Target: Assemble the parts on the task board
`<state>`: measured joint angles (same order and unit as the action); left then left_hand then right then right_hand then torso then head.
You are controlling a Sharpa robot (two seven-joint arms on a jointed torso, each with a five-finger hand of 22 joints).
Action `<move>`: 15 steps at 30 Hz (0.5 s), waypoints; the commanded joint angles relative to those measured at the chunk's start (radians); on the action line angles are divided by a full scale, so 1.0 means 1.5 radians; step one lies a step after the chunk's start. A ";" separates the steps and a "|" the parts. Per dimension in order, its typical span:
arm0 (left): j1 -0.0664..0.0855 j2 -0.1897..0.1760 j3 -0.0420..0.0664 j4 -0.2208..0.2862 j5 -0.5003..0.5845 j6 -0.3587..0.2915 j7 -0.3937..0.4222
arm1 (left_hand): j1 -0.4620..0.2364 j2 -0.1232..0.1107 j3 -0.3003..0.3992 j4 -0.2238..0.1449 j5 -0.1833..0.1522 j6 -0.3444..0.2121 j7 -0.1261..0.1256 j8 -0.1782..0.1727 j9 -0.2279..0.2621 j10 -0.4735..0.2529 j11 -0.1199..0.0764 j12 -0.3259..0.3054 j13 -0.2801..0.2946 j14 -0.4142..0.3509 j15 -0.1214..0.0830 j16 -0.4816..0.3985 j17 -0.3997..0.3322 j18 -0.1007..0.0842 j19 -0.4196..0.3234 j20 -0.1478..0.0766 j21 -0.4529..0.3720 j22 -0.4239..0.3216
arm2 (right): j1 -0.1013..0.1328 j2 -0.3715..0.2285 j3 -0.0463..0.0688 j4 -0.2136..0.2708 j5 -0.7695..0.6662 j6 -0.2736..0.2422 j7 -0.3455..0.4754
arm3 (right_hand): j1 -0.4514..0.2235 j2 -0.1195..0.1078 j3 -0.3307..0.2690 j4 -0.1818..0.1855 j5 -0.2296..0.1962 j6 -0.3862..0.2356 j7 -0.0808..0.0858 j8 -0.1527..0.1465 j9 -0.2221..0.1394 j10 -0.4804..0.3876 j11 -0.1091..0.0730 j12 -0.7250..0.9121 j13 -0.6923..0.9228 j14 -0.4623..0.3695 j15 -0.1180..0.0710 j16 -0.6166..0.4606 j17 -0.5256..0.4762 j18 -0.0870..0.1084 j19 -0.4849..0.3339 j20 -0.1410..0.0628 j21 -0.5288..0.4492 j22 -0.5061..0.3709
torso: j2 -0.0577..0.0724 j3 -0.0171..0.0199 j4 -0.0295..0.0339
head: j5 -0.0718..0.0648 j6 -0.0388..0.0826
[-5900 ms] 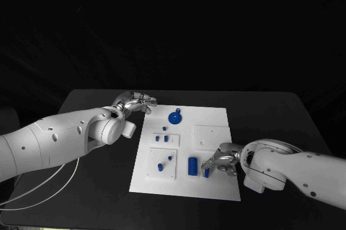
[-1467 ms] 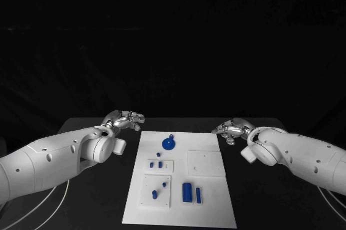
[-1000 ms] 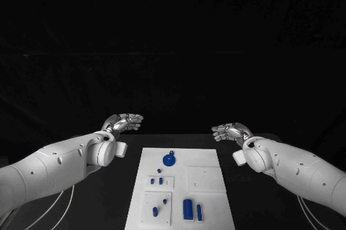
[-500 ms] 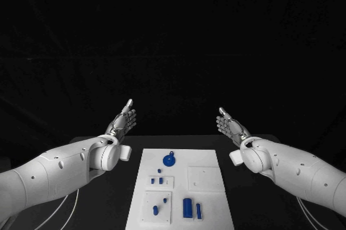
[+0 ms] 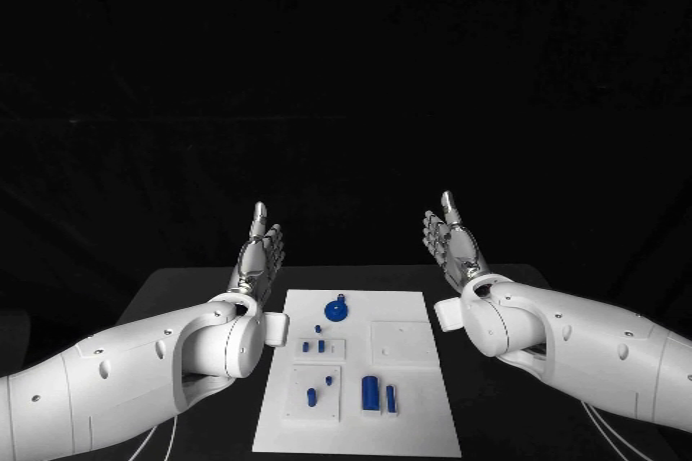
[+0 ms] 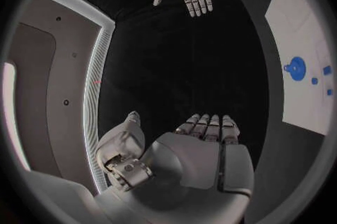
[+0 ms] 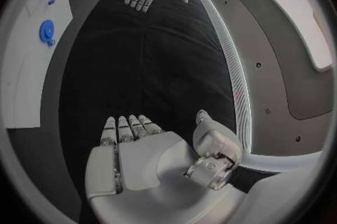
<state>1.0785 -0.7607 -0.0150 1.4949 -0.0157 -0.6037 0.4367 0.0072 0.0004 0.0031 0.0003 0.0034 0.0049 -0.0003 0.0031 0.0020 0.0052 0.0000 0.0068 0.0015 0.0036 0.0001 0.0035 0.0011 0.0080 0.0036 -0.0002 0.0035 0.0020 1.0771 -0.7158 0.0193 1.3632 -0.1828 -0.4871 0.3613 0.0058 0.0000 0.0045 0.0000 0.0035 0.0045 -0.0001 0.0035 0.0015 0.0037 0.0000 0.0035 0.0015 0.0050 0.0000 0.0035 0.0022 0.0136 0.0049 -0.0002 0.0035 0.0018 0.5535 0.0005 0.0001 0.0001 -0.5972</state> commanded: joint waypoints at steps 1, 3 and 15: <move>-0.011 -0.008 0.006 0.030 0.009 -0.095 0.050 | -0.005 0.000 -0.002 0.000 -0.002 -0.003 0.000 -0.002 -0.001 -0.003 0.000 -0.005 -0.001 -0.002 0.000 -0.002 -0.001 -0.005 -0.002 0.000 -0.002 -0.001 | -0.007 -0.016 -0.004 0.053 0.079 -0.122 0.073 | -0.004 0.000 -0.003 0.000 -0.002 -0.003 0.000 -0.002 -0.001 -0.002 0.000 -0.002 -0.001 -0.003 0.000 -0.002 -0.001 -0.009 -0.003 0.000 -0.002 -0.001 | -0.006 -0.0003 -0.0001 | 0.000 -0.002; -0.016 -0.011 0.008 0.042 0.010 -0.104 0.053 | -0.005 0.000 -0.002 0.000 -0.002 -0.003 0.000 -0.002 -0.001 -0.003 0.000 -0.005 -0.001 -0.002 0.000 -0.002 -0.001 -0.005 -0.002 0.000 -0.002 -0.001 | -0.011 -0.024 -0.007 0.080 0.093 -0.143 0.084 | -0.004 0.000 -0.003 0.000 -0.002 -0.003 0.000 -0.002 -0.001 -0.002 0.000 -0.002 -0.001 -0.003 0.000 -0.002 -0.001 -0.009 -0.003 0.000 -0.002 -0.001 | -0.006 -0.0003 -0.0001 | 0.000 -0.002; -0.019 -0.013 0.010 0.050 0.010 -0.111 0.056 | -0.005 0.000 -0.002 0.000 -0.002 -0.003 0.000 -0.002 -0.001 -0.003 0.000 -0.005 -0.001 -0.002 0.000 -0.002 -0.001 -0.005 -0.002 0.000 -0.002 -0.001 | -0.018 -0.043 -0.013 0.138 0.122 -0.189 0.106 | -0.004 0.000 -0.003 0.000 -0.002 -0.003 0.000 -0.002 -0.001 -0.002 0.000 -0.002 -0.001 -0.003 0.000 -0.002 -0.001 -0.009 -0.003 0.000 -0.002 -0.001 | -0.006 -0.0003 -0.0001 | 0.000 -0.002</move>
<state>1.0492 -0.7803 -0.0010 1.5667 -0.0021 -0.7451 0.4922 0.0073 0.0004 0.0031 0.0003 0.0034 0.0050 -0.0003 0.0031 0.0010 0.0052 0.0000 0.0068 0.0009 0.0036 0.0001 0.0036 0.0010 0.0080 0.0036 -0.0001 0.0036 0.0009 1.0504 -0.7789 -0.0001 1.5676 -0.0245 -0.7338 0.4806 0.0058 0.0000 0.0045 0.0000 0.0037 0.0046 0.0000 0.0035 0.0009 0.0037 0.0000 0.0036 0.0009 0.0047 0.0005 0.0035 0.0009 0.0137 0.0050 -0.0002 0.0035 0.0009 0.5445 0.0000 0.0000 0.0000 -0.6000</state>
